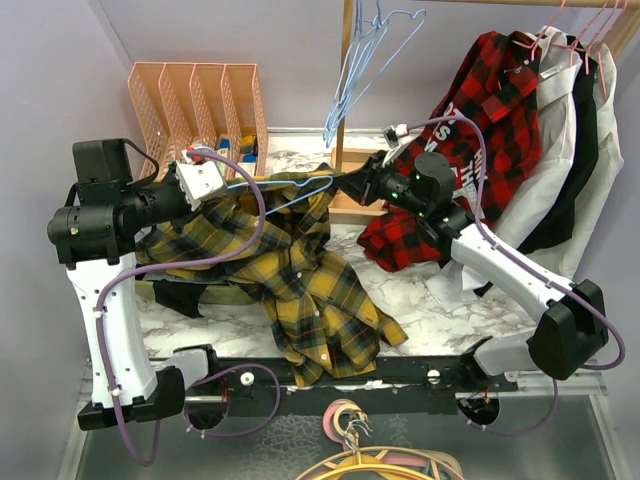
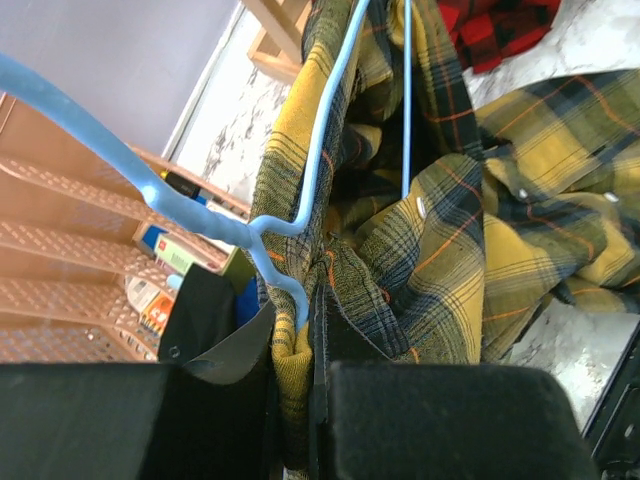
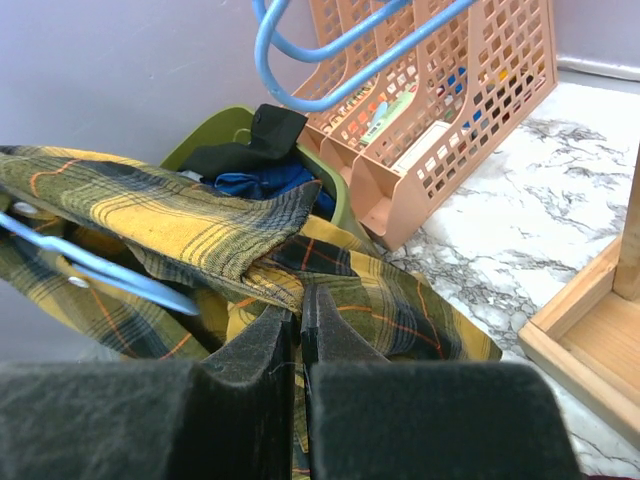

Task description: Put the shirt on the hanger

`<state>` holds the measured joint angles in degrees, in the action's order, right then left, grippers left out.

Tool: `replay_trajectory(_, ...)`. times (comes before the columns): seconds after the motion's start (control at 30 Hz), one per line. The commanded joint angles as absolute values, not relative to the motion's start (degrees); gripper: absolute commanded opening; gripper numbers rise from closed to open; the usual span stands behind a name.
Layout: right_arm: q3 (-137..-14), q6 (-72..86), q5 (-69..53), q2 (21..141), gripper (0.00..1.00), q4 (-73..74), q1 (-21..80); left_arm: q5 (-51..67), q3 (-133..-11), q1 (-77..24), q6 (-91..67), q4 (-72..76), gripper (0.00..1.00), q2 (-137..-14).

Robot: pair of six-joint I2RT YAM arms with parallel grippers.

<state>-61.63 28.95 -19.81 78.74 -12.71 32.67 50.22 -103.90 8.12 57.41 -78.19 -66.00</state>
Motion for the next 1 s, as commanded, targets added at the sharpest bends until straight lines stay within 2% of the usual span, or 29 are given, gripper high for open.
replay_trajectory(0.0,-66.31,26.02,-15.21,79.32,0.01,-2.92,30.15,38.68,-103.71,8.42,59.74,-75.84,0.0,-64.68)
replay_trajectory(0.27,-72.95,26.51,-16.51,77.69,0.01,9.36,30.15,28.69,-103.31,7.55,59.22,-71.1,0.0,-65.11)
replay_trajectory(0.5,-75.23,30.56,-23.18,74.24,0.01,11.26,30.12,28.6,-102.02,6.94,58.77,-71.07,0.0,-65.41)
replay_trajectory(0.73,-87.2,28.48,-21.82,74.85,0.01,18.04,30.15,25.2,-99.62,6.51,58.24,-70.92,0.0,-65.26)
replay_trajectory(0.87,-90.34,30.58,-27.42,77.38,0.01,20.19,30.12,22.89,-97.84,6.59,55.12,-66.71,0.0,-64.63)
replay_trajectory(0.97,-87.64,33.76,-32.08,77.76,0.01,17.76,30.67,22.5,-97.03,6.54,50.84,-62.26,0.0,-64.3)
